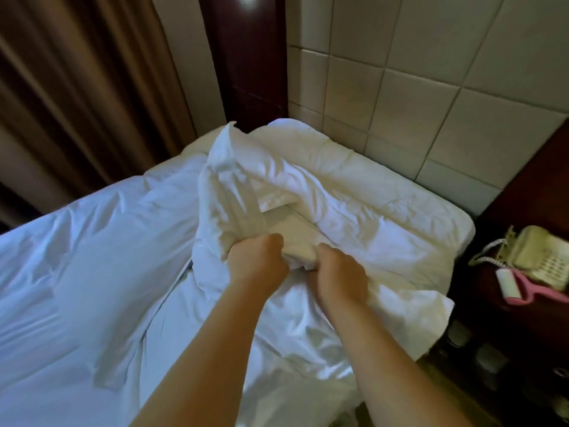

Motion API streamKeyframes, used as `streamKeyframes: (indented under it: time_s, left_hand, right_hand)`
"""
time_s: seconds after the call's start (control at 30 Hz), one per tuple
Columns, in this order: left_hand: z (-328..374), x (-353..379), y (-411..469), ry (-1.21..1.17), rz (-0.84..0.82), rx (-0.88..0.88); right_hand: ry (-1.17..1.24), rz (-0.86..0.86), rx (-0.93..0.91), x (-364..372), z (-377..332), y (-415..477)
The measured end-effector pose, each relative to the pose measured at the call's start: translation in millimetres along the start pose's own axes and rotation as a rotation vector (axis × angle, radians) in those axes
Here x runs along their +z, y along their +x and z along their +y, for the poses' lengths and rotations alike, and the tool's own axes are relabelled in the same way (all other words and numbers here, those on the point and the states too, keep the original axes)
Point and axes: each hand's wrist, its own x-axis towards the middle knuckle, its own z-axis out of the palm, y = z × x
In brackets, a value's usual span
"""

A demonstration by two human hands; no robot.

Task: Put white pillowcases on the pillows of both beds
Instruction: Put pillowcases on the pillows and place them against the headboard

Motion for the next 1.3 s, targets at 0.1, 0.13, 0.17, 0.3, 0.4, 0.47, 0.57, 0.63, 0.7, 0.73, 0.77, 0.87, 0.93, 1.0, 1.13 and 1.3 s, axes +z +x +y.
streamKeyframes:
  time_s: [0.1,0.13,0.17,0.3,0.4,0.47,0.57,0.63,0.7,0.73,0.77,0.87,0.93,1.0,1.13,1.3]
  left_hand:
    - [-2,-45,-16,-0.115,0.140,-0.034]
    - [-3,-63,-20,-0.144,0.196,-0.033]
    - [-5,-81,-23,-0.169,0.258,-0.031]
    - [-22,-150,-36,-0.235,0.573,-0.027]
    - [-33,-202,-49,-0.286,0.871,0.041]
    - [-35,-235,-58,-0.316,1.019,0.131]
    - [-33,-269,-70,-0.274,1.149,0.194]
    - [-32,-276,-76,-0.263,1.149,0.256]
    - [-31,-272,-81,-0.255,1.090,0.329]
    - [-30,-266,-82,-0.238,1.049,0.348]
    - [-28,-257,-84,-0.213,0.999,0.358]
    - [-13,-210,-83,-0.139,0.824,0.367]
    - [-2,-172,-81,-0.150,0.704,0.376]
    - [8,-142,-77,-0.153,0.613,0.397]
    - [38,-123,-68,-0.173,0.540,0.341]
    - [93,-115,-37,-0.114,0.504,0.211]
  right_hand:
    - [0.017,0.166,-0.016,-37,-31,-10]
    - [0.032,0.228,-0.040,-48,-42,-13]
    - [0.047,0.288,-0.068,-58,-54,-15]
    - [0.072,0.615,-0.301,-114,-109,-20]
    - [0.047,0.881,-0.521,-164,-150,-26]
    - [-0.003,0.994,-0.616,-195,-168,-31]
    - [-0.056,1.043,-0.694,-231,-179,-37]
    - [-0.101,1.014,-0.777,-245,-176,-36]
    - [-0.166,0.935,-0.857,-252,-164,-32]
    - [-0.188,0.879,-0.893,-252,-154,-29]
    - [-0.202,0.820,-0.919,-249,-143,-26]
    - [-0.202,0.650,-0.935,-224,-98,-18]
    - [-0.190,0.579,-0.968,-198,-63,-10]
    - [-0.185,0.528,-1.002,-175,-31,0]
    - [-0.122,0.429,-1.044,-173,14,25]
    - [-0.038,0.275,-0.994,-194,53,64]
